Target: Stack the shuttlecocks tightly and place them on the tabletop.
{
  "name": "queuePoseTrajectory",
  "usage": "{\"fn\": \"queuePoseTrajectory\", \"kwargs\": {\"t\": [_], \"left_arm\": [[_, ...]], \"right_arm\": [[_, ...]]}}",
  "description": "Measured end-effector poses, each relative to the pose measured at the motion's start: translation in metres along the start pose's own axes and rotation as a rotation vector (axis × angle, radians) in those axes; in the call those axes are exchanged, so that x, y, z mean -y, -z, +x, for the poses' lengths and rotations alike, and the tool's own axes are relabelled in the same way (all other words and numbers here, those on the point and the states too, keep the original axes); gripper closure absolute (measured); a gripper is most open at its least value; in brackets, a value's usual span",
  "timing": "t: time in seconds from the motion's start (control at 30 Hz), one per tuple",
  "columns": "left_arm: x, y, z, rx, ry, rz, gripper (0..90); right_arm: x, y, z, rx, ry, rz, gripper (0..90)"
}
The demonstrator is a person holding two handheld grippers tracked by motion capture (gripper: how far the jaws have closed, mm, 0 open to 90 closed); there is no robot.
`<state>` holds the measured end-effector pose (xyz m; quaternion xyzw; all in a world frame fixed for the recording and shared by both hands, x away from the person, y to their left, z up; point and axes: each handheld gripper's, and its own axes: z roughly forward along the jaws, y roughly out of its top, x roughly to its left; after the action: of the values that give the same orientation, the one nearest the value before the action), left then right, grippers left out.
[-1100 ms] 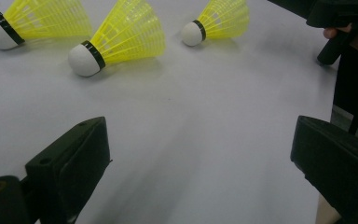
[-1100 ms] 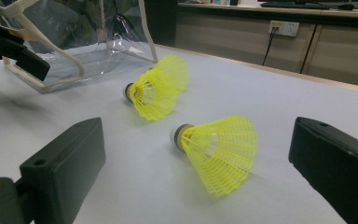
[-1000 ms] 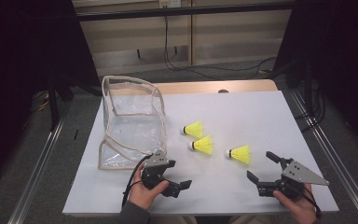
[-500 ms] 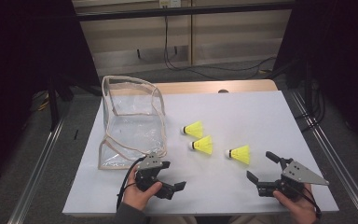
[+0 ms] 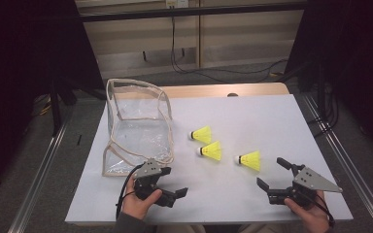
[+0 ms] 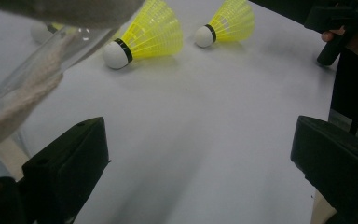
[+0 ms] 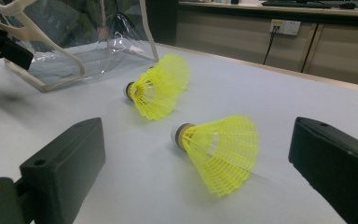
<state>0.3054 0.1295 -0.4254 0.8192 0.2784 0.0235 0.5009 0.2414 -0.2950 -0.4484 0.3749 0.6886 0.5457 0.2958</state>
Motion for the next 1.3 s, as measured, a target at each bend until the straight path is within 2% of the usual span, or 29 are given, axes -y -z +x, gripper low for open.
{"fn": "queuePoseTrajectory", "kwargs": {"t": [0.5,0.77,1.3], "left_arm": [[0.003,0.013,0.007,-0.021,0.017,-0.031,3.9],[0.004,0.022,0.011,-0.051,0.023,-0.045,3.9],[0.006,0.032,0.018,-0.043,0.022,-0.057,4.0]], "right_arm": [[-0.001,0.003,-0.003,0.011,0.007,-0.004,3.1],[0.0,0.003,-0.004,0.008,0.005,-0.001,3.1],[-0.001,0.002,-0.004,0.018,0.009,-0.001,3.2]]}}
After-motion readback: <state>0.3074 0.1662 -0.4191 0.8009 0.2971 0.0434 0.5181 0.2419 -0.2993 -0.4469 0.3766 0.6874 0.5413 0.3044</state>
